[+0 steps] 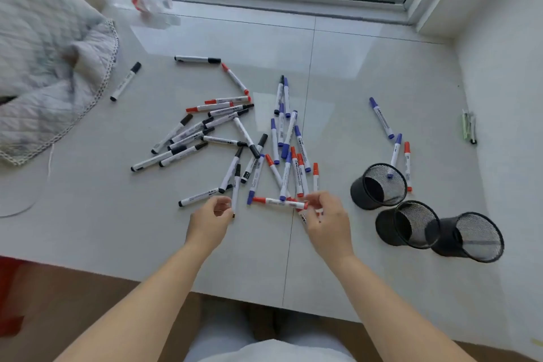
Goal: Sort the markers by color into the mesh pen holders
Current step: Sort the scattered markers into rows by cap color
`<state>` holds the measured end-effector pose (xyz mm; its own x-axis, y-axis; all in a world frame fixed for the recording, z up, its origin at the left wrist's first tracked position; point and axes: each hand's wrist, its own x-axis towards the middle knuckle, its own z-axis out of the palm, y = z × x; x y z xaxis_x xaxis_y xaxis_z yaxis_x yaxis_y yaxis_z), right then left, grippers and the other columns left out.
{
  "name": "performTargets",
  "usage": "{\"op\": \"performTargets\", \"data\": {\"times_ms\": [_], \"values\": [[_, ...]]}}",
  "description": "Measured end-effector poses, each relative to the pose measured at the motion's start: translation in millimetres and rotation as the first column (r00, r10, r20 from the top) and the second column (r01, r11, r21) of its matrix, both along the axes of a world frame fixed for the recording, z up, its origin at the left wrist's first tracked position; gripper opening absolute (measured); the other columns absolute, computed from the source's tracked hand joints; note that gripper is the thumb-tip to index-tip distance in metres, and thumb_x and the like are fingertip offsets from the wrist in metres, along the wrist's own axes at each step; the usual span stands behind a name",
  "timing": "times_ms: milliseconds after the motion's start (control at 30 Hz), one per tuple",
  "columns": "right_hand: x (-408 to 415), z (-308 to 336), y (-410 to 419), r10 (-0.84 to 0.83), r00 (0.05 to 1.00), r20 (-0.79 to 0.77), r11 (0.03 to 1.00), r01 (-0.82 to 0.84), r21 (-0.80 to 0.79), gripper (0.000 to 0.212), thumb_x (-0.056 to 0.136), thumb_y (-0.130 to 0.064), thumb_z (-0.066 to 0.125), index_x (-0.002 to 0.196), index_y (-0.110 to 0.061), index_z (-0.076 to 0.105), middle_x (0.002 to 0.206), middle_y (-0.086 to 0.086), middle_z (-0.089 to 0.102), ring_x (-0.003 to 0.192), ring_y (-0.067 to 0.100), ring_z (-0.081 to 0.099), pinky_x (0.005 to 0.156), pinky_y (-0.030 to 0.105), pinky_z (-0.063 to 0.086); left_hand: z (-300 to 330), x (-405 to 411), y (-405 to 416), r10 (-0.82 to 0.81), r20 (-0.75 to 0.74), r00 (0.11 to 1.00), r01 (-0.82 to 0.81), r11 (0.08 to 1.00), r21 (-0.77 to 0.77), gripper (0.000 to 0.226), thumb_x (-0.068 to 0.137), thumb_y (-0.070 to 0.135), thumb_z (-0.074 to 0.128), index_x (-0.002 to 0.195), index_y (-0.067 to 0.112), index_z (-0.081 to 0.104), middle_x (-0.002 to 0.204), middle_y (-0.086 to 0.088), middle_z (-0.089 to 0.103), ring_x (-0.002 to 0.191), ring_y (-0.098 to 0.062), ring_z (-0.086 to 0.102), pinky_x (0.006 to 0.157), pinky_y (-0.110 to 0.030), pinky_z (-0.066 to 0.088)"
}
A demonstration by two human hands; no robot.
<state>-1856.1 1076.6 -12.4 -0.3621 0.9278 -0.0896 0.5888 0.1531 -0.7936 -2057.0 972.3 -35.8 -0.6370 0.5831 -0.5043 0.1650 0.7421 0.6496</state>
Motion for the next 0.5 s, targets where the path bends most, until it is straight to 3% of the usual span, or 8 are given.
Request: {"op": "performTargets", "data": {"times_ms": [100, 267, 367, 500], "values": [[-37.5, -15.6, -13.8, 0.097, 0.993, 0.062, 0.986, -0.087, -0.141, 0.018, 0.087, -0.008, 0.052, 0.095, -0.018, 0.063, 0.076, -0.019, 0.052, 0.073, 0.003, 0.051, 0.063, 0.009, 0.038, -9.1, -42.8, -22.0, -0.004, -0.033, 0.999, 0.002, 0.999, -0.052, 0.017, 0.085, 0.019, 0.057, 0.1, 0.025, 0.062, 0.09, 0.01, 0.063, 0.087, -0.011, 0.057, 0.066, -0.019, 0.04], [-101.8, -38.5, -28.1, 0.156, 0.958, 0.24, 0.959, -0.088, -0.269, 0.022, 0.086, -0.011, 0.049, 0.103, -0.017, 0.063, 0.081, -0.011, 0.059, 0.073, 0.01, 0.055, 0.066, 0.025, 0.045, -31.7, -108.0, -24.6, -0.185, -0.123, 0.975, 0.167, 0.976, -0.137, 0.019, 0.088, 0.029, 0.055, 0.104, 0.022, 0.063, 0.096, 0.006, 0.064, 0.089, -0.012, 0.056, 0.076, -0.026, 0.042], [-135.8, -52.9, -31.9, 0.097, 0.946, 0.311, 0.959, -0.005, -0.285, 0.025, 0.087, -0.012, 0.047, 0.107, -0.015, 0.062, 0.094, -0.001, 0.064, 0.084, 0.016, 0.058, 0.071, 0.028, 0.045, -47.7, -127.5, -14.8, -0.431, -0.195, 0.881, 0.399, 0.898, -0.186, 0.026, 0.089, 0.034, 0.055, 0.11, 0.021, 0.06, 0.108, 0.003, 0.059, 0.097, -0.014, 0.054, 0.077, -0.028, 0.042], [-173.1, -68.1, -33.4, -0.027, 0.924, 0.38, 0.976, 0.107, -0.191, 0.024, 0.09, -0.015, 0.048, 0.111, -0.011, 0.06, 0.103, 0.006, 0.066, 0.093, 0.024, 0.059, 0.076, 0.033, 0.046, -63.7, -136.0, -0.8, -0.576, -0.267, 0.773, 0.553, 0.817, -0.162, 0.036, 0.087, 0.038, 0.059, 0.117, 0.019, 0.055, 0.116, -0.001, 0.052, 0.11, -0.02, 0.047, 0.083, -0.033, 0.045]]}}
